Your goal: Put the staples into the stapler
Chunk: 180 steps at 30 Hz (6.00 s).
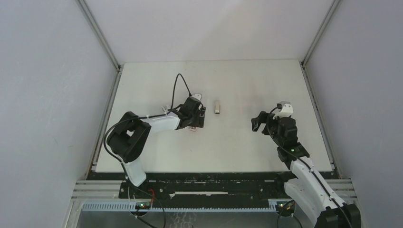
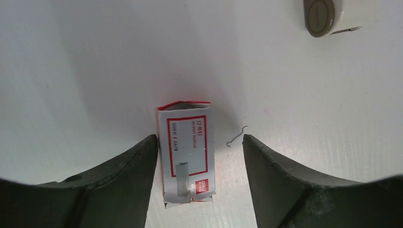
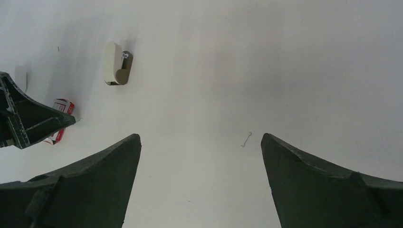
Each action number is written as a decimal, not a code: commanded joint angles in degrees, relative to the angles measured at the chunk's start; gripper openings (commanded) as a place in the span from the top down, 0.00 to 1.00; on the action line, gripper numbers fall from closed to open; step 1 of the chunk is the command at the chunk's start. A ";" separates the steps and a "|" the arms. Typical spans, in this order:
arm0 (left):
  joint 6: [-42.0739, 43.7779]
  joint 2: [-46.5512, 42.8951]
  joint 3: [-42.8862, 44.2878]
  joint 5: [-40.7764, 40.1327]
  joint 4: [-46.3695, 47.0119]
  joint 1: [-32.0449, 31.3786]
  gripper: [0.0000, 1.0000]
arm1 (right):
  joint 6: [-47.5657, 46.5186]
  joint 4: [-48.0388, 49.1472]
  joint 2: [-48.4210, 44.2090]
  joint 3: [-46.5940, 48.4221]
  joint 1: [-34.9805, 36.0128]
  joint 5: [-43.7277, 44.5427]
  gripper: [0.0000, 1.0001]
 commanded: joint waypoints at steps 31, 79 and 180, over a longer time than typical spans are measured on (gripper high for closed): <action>24.57 -9.66 -14.28 26.77 13.35 -19.12 0.49 | 16.28 -5.64 19.21 7.50 12.29 -20.57 0.46; 29.25 -8.08 -12.54 20.42 9.78 -22.81 0.52 | 17.40 6.14 39.33 7.47 20.65 -29.60 0.84; 32.58 -8.36 -12.86 6.55 4.36 -23.53 0.53 | 10.74 -11.24 31.22 9.35 11.58 -9.44 1.00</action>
